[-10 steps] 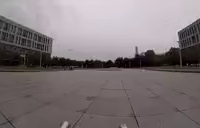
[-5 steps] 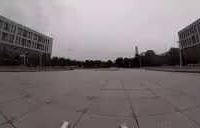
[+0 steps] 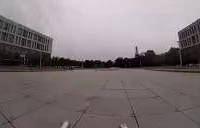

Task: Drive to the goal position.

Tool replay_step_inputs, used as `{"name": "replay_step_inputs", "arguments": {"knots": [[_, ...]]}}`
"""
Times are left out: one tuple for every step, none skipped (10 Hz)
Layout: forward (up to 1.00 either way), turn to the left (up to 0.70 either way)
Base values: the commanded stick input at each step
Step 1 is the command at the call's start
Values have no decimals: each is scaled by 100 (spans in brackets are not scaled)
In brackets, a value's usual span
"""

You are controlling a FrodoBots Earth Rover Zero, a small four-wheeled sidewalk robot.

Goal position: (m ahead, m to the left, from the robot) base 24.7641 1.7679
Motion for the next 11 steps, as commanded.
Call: {"name": "replay_step_inputs", "arguments": {"knots": [[5, 0], [5, 0], [5, 0], [5, 0], [5, 0], [5, 0], [5, 0], [5, 0], [5, 0], [5, 0], [5, 0]]}}
